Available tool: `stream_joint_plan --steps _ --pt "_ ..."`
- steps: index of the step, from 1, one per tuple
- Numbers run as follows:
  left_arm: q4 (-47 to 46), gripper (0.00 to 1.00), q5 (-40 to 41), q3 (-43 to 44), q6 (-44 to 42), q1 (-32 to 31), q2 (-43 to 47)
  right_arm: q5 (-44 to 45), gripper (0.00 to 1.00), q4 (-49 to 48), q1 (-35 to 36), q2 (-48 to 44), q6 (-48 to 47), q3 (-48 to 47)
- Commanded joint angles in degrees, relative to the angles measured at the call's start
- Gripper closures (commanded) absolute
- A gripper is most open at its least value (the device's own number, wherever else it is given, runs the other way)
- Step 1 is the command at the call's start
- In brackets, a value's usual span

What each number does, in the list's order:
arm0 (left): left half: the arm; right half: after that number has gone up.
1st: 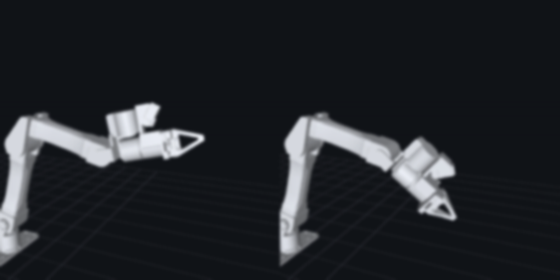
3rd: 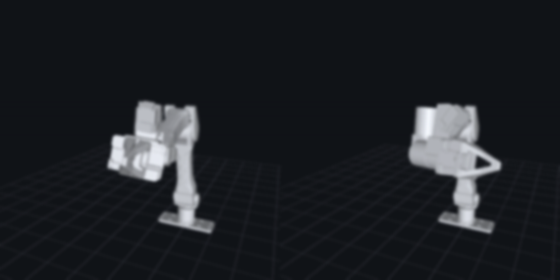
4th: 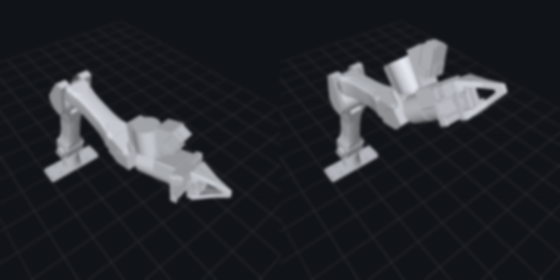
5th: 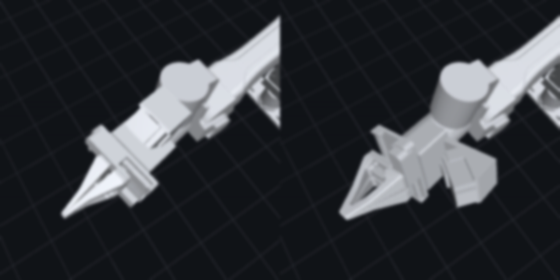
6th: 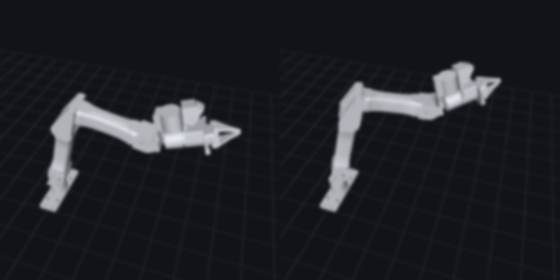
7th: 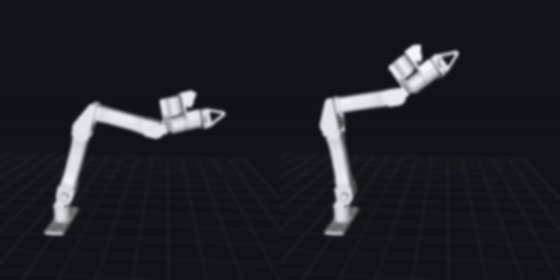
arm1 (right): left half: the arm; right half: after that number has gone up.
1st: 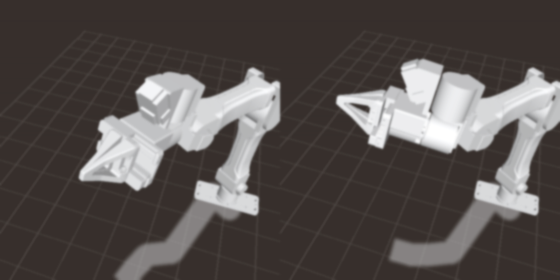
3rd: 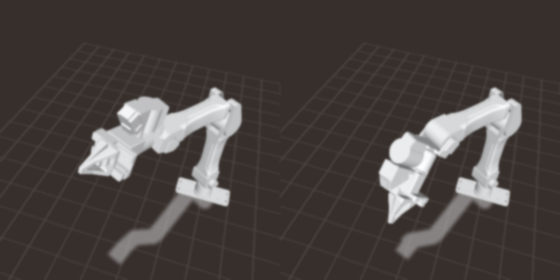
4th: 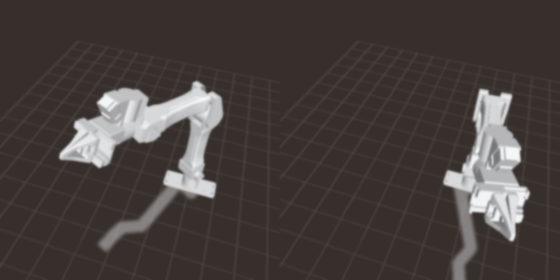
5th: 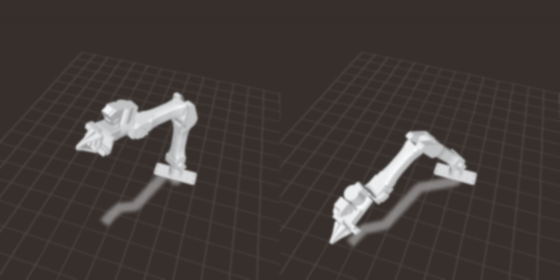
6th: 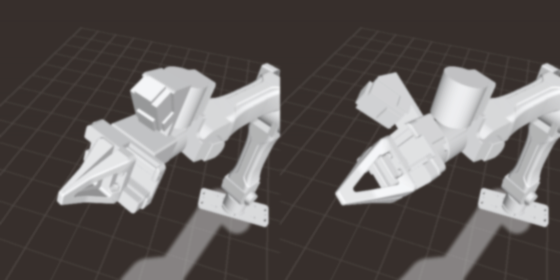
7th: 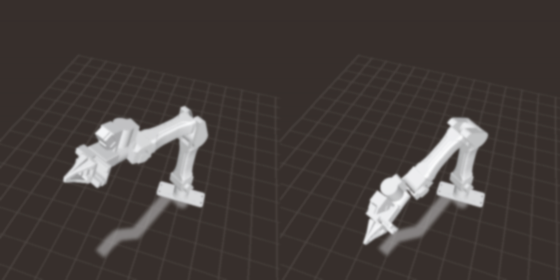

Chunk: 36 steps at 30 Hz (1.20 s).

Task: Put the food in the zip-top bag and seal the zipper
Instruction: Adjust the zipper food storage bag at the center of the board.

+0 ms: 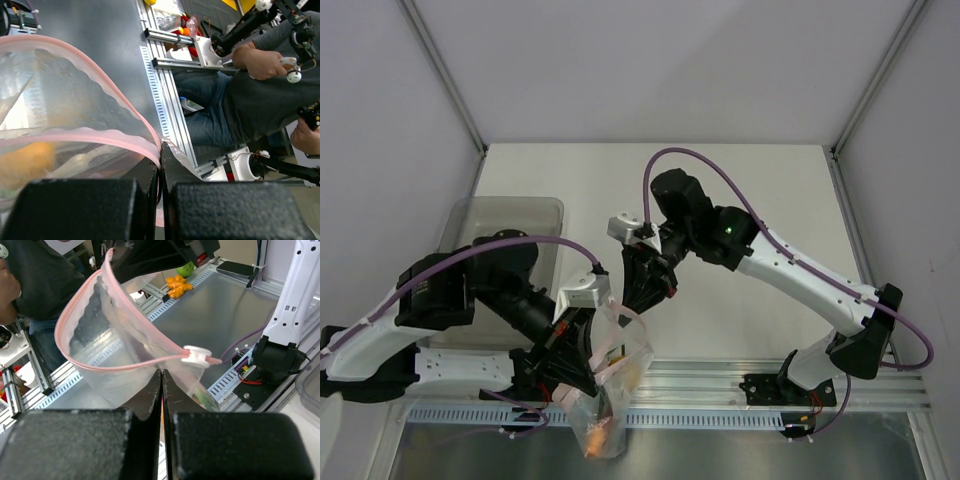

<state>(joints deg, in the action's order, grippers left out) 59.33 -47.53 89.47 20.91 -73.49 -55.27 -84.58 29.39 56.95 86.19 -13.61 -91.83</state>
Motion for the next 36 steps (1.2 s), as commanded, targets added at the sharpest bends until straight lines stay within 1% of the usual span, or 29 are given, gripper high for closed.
stream_joint_plan --steps 1,3,5,7,8,9,12,14,15,16,17,20,25,30,36 --pt "0.1 0.99 3.0 1.0 -1.2 -0.2 1.7 -5.5 1.00 0.1 0.2 -2.3 0.6 -0.6" --pt "0.6 0.99 7.3 0.0 -1.2 -0.3 2.5 -3.2 1.00 -3.3 -0.1 -3.7 3.2 0.5" --pt "0.6 0.99 9.7 -2.3 -1.0 -0.2 4.1 -1.2 1.00 -9.2 -0.3 -5.1 8.1 3.6" --pt "-1.9 1.00 9.7 -3.7 -0.2 -0.2 5.2 0.5 1.00 -14.7 -0.5 -7.6 13.5 6.6" --pt "-3.1 1.00 8.9 -5.4 0.6 -0.2 6.2 0.9 1.00 -19.2 -1.4 -8.2 15.5 9.0" --pt "-4.3 0.99 7.6 -5.7 1.0 -0.2 6.4 0.5 0.92 -20.6 -2.0 -8.7 16.6 9.6" --pt "-5.2 0.99 4.7 -6.3 1.6 -0.2 6.7 -1.0 0.58 -21.2 -3.7 -7.2 17.6 8.8" --pt "-6.6 0.99 2.7 -6.3 2.3 -0.3 6.8 -1.6 0.51 -20.7 -3.9 -6.0 17.6 7.5" --pt "-6.9 0.99 1.5 -6.1 2.3 -0.2 6.7 -1.9 0.43 -20.6 -3.9 -5.3 17.5 6.1" --pt "-7.5 0.99 -0.4 -6.0 2.5 -0.3 6.5 -2.9 0.39 -20.5 -4.0 -3.9 17.4 5.4" --pt "-7.6 0.99 -1.1 -5.8 2.4 -0.2 6.2 -3.3 0.34 -20.4 -4.0 -3.1 17.3 4.6" --pt "-7.4 1.00 -4.5 -5.0 2.1 -0.2 4.6 -4.5 0.30 -19.5 -4.1 -0.9 16.3 1.7" --pt "-6.8 0.99 -8.0 -3.6 1.1 -0.2 2.2 -6.6 0.28 -19.6 -4.4 1.3 16.8 -1.3" --pt "-4.8 0.99 -8.4 -0.9 -0.5 -0.3 0.6 -9.9 0.33 -14.8 -2.6 2.1 13.9 -3.6" --pt "-4.1 0.99 -8.5 0.0 -1.3 -0.2 0.0 -10.0 0.41 -15.2 -0.1 -0.3 12.7 -1.5"
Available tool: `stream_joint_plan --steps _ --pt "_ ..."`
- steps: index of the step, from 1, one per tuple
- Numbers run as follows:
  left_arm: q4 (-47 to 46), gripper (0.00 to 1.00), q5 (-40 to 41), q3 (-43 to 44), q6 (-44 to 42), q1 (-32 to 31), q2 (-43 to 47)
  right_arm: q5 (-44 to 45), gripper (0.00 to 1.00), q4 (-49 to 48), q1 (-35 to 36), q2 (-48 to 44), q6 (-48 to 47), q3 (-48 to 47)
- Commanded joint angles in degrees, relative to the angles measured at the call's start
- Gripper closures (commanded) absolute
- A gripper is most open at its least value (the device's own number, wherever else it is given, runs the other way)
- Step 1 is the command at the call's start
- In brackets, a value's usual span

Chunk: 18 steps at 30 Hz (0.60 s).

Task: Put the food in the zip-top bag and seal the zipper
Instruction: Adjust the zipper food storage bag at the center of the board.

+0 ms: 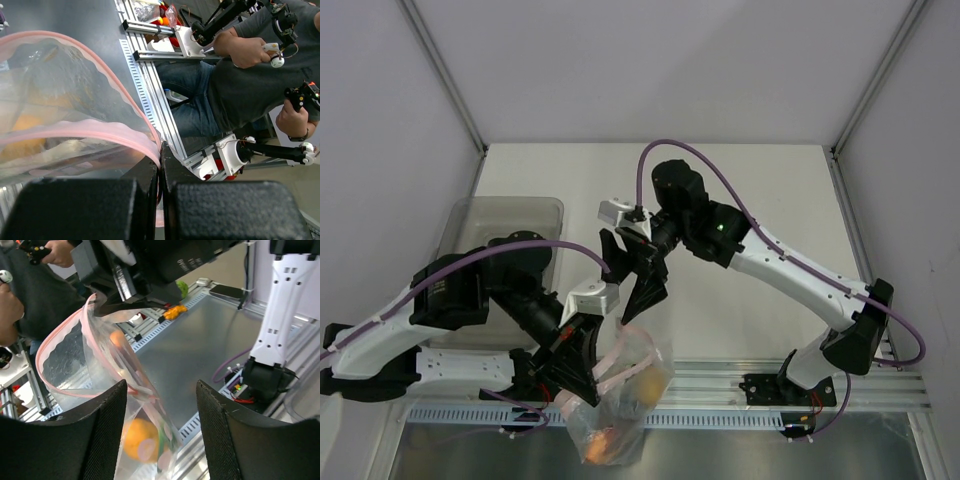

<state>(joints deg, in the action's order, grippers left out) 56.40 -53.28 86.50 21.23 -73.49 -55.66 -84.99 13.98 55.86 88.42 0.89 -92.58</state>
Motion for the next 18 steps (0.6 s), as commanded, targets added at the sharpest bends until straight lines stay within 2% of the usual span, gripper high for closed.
stream_joint_plan --steps 1,9,14,16,18 --pt "-1.0 1.00 -2.8 2.9 -1.7 -0.2 0.5 -9.6 0.41 0.3 1.1 -2.7 -1.8 -0.4" --pt "1.4 1.00 -2.8 5.1 -2.6 -0.2 -0.3 -9.1 0.44 2.1 1.1 -5.5 -2.6 1.0" --pt "1.7 0.99 -2.5 4.9 -2.5 -0.2 -0.5 -3.7 0.47 2.2 1.2 -7.7 -1.2 1.4" --pt "2.0 0.99 -2.2 5.0 -2.8 -0.2 -0.8 -2.4 0.47 0.0 1.5 -7.7 3.5 1.7" --pt "2.4 1.00 -1.7 4.8 -3.0 -0.2 -1.0 4.5 0.48 -2.6 2.1 -7.5 9.4 1.6"
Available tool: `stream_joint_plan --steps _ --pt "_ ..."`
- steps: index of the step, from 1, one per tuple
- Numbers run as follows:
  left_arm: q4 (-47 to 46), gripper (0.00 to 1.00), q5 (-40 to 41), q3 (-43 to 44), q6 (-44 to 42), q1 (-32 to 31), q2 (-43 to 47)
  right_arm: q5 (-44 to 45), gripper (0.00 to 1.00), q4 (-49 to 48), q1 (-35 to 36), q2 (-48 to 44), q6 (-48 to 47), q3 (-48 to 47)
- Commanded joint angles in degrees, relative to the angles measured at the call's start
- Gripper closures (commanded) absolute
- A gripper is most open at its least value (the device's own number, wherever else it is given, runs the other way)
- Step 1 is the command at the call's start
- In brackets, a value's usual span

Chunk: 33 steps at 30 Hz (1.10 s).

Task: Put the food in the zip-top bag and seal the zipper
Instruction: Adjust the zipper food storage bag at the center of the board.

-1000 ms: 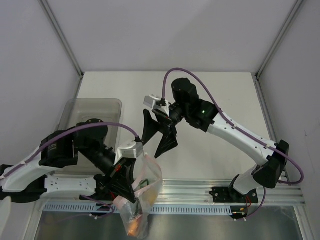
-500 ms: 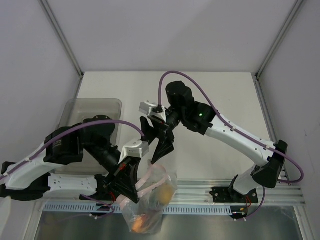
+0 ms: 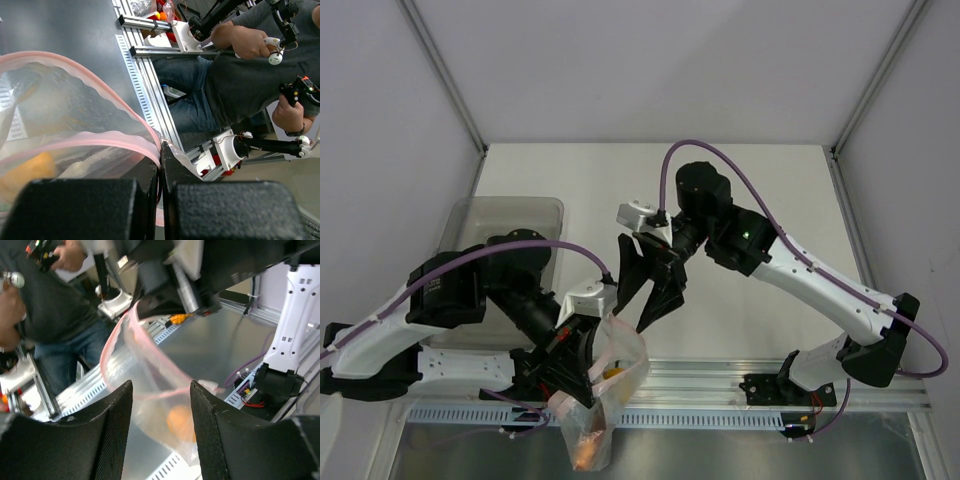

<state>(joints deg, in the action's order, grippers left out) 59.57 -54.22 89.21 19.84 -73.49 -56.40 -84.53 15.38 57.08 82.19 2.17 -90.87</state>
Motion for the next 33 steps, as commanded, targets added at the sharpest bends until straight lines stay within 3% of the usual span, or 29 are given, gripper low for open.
stream_joint_plan --steps 1,5,6,9,16,23,33 --pt "-0.8 1.00 -0.6 2.2 -1.7 -0.3 -0.5 6.5 0.48 -4.3 1.3 -1.1 9.6 -0.4" --pt "-0.2 1.00 0.9 2.5 -2.2 -0.2 -1.0 20.1 0.49 1.7 1.8 0.0 12.1 -2.6" --pt "0.2 0.99 1.6 2.7 -2.3 -0.2 -1.0 29.4 0.49 2.8 1.8 -0.1 13.3 -2.7" --pt "0.8 0.99 4.3 2.9 -2.5 -0.3 -1.4 43.9 0.49 9.0 1.8 0.0 16.6 -4.4" --pt "2.2 0.99 13.4 2.1 -3.2 -0.2 -1.3 60.4 0.49 21.3 1.7 -0.2 18.3 -7.4" --pt "4.3 0.99 24.1 0.4 -3.0 -0.2 -0.8 70.4 0.50 32.8 -0.9 -2.9 23.3 -10.1" --pt "2.7 0.99 28.8 -2.5 -3.1 -0.2 -1.2 65.7 0.54 39.4 -3.2 -4.9 26.7 -11.9"
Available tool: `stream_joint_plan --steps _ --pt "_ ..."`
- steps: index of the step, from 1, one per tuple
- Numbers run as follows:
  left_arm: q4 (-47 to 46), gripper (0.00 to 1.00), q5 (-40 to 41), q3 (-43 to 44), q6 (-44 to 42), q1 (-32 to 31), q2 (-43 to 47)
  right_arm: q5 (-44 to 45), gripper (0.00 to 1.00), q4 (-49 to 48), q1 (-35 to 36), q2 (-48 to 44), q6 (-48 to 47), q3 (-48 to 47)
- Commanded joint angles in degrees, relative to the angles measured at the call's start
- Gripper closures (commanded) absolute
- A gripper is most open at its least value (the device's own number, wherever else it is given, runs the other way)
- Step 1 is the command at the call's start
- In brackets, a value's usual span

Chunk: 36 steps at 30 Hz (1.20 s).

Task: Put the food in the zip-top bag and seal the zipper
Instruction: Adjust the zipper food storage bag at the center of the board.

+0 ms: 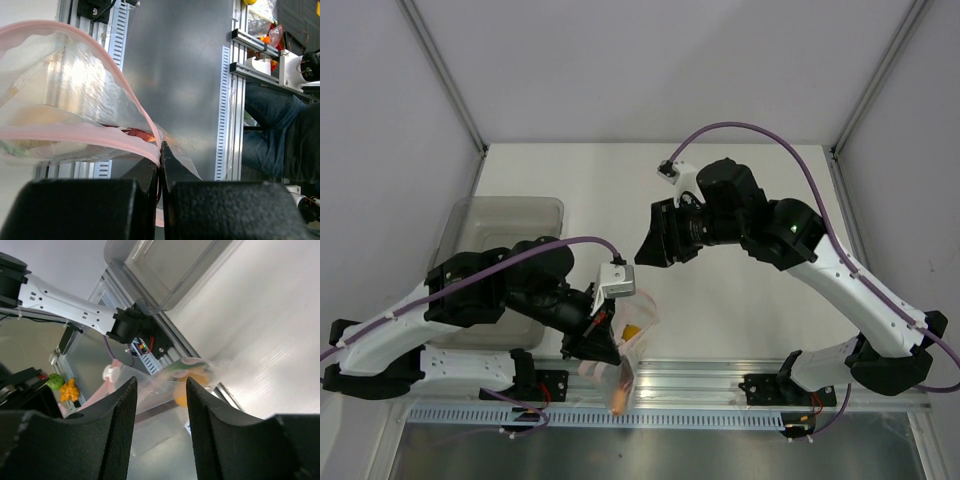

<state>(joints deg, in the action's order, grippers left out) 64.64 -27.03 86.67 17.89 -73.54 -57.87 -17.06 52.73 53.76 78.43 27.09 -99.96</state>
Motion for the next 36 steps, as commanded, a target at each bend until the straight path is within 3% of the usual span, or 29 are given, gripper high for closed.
stream_joint_plan --steps 1,18,28,31,33,36 --pt "-2.3 1.00 1.7 -0.1 -1.2 0.0 0.1 -2.4 0.54 1.8 0.3 -1.1 1.9 -2.8" --pt "-0.4 0.99 2.1 2.2 -1.8 1.5 -2.1 -1.3 0.65 4.3 5.9 -1.4 0.6 -0.6" --pt "0.0 0.99 1.9 3.1 -2.1 1.8 -2.9 -1.8 0.68 2.6 7.6 -3.2 1.6 6.5" --pt "0.0 0.99 1.2 3.1 -2.2 2.0 -2.9 -1.2 0.79 2.0 7.7 -3.5 1.6 7.7" --pt "0.0 1.00 1.3 3.2 -2.3 2.1 -3.0 -0.3 0.97 1.4 7.7 -3.5 1.6 7.8" --pt "0.1 0.96 2.8 3.2 -2.0 2.1 -3.2 0.9 1.00 -0.5 7.7 -4.2 2.9 7.6"
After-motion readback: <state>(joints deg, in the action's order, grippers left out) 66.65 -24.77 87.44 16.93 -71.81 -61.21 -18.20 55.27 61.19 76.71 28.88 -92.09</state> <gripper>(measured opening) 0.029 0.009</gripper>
